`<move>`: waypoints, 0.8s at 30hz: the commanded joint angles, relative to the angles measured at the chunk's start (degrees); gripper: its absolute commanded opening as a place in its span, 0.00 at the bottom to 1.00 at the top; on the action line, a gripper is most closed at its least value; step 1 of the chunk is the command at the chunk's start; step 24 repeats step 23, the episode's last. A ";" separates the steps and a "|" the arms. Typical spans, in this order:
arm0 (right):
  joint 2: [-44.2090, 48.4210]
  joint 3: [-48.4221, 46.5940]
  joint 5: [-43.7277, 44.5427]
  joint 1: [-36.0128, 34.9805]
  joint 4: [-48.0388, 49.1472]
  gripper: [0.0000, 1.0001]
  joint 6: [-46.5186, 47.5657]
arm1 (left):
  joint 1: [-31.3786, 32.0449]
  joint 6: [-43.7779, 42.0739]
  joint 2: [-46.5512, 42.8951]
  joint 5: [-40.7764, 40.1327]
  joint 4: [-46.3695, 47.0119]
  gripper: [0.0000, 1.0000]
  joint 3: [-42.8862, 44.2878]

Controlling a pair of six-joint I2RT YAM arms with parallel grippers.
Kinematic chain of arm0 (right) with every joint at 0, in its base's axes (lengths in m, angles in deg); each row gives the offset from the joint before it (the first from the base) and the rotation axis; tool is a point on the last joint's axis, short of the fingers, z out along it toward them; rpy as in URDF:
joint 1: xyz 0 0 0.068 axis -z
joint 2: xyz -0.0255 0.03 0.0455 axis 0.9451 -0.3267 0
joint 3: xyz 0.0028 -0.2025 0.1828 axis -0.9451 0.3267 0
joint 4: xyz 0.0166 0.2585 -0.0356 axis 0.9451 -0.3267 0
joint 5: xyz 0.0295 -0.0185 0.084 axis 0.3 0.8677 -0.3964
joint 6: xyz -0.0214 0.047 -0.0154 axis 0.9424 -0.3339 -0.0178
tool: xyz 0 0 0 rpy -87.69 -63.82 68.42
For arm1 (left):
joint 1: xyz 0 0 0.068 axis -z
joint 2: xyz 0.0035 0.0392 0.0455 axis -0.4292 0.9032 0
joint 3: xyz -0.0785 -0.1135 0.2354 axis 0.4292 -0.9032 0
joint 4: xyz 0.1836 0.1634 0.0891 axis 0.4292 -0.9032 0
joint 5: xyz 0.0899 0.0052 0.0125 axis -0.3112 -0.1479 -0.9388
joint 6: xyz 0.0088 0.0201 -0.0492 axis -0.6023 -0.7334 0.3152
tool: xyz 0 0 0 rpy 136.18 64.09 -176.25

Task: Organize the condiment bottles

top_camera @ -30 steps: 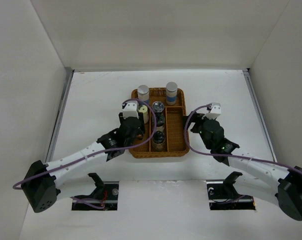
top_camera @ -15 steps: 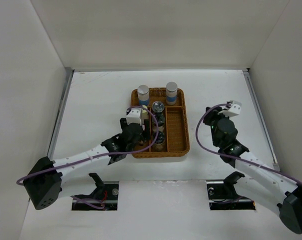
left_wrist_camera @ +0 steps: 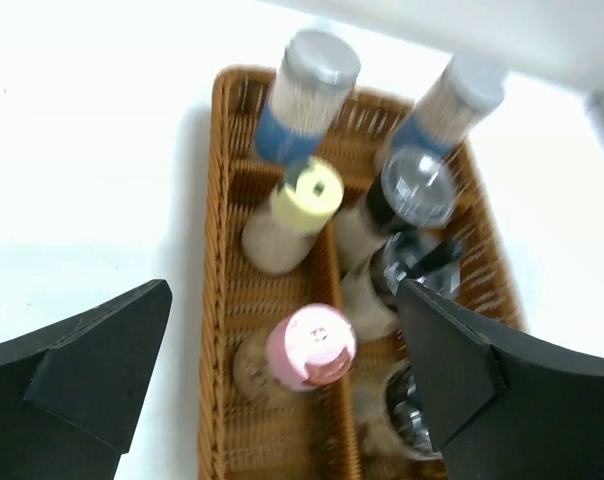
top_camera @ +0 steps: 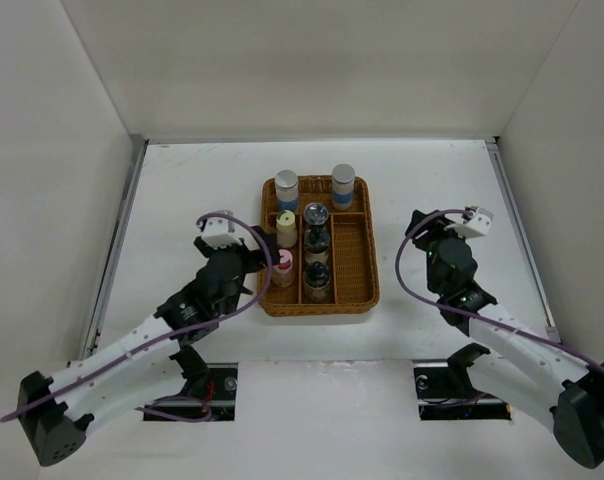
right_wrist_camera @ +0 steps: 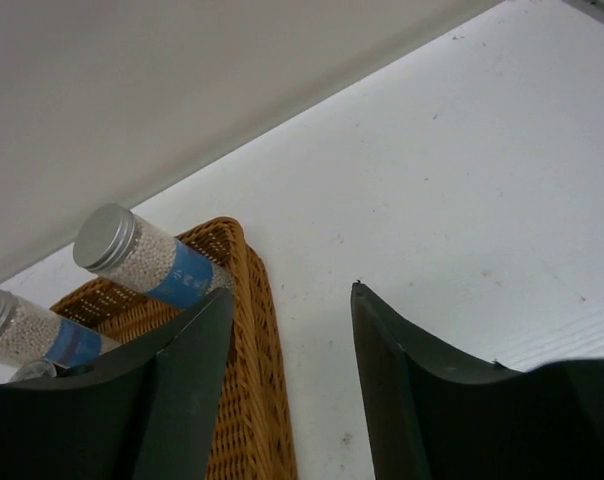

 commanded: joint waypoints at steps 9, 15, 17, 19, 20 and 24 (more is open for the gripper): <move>-1.95 -3.89 0.81 0.59 -2.55 0.57 -4.17 | -16.10 18.53 -12.49 2.42 -15.91 1.00 -5.05; 3.32 -3.90 -1.92 -0.99 -1.17 0.59 -4.18 | -26.92 20.47 -10.30 13.93 -24.09 1.00 -4.17; 4.11 -3.37 -0.96 -1.96 0.95 0.47 -4.09 | -29.47 20.82 -9.25 17.10 -23.57 1.00 -4.00; 4.12 -3.01 0.45 -2.31 2.27 0.33 -3.91 | -30.79 20.48 -7.50 20.00 -22.61 1.00 -2.86; 3.59 -3.10 0.45 -2.31 1.84 0.22 -4.26 | -30.89 19.86 -6.53 20.45 -22.26 1.00 -2.16; 1.75 -4.24 0.36 -2.57 0.61 0.05 -4.09 | -30.62 19.07 -5.38 20.02 -21.03 1.00 -1.18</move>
